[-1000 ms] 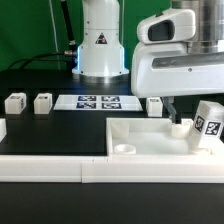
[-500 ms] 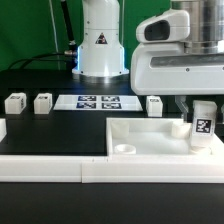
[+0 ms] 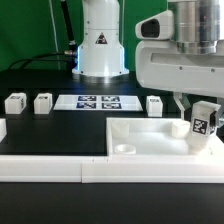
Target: Assemble square table
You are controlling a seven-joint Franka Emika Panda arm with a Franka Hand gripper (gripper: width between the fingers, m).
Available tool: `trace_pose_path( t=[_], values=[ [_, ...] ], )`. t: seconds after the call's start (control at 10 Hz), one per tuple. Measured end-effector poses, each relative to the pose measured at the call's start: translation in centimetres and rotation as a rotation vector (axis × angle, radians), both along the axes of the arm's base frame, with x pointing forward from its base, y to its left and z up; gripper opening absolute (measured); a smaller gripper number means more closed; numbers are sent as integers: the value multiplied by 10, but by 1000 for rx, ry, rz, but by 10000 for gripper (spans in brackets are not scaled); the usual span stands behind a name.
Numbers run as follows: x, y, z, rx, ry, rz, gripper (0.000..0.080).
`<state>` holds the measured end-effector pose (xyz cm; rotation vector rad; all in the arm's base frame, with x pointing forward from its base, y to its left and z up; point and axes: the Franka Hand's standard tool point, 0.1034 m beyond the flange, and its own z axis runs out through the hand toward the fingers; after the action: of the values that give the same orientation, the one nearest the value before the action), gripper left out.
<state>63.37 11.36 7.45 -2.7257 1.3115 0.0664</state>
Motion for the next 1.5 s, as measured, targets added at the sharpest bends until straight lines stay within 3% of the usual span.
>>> trace_pose_path(
  t=[0.6, 0.8, 0.9, 1.0, 1.5],
  values=[
    [-3, -10, -3, 126, 46, -651, 294],
    [-3, -9, -3, 122, 34, -577, 294],
    [-3, -6, -1, 98, 18, -417, 482],
    [1, -2, 2, 98, -14, -279, 603],
    [0, -1, 1, 75, -86, 170, 649]
  ],
)
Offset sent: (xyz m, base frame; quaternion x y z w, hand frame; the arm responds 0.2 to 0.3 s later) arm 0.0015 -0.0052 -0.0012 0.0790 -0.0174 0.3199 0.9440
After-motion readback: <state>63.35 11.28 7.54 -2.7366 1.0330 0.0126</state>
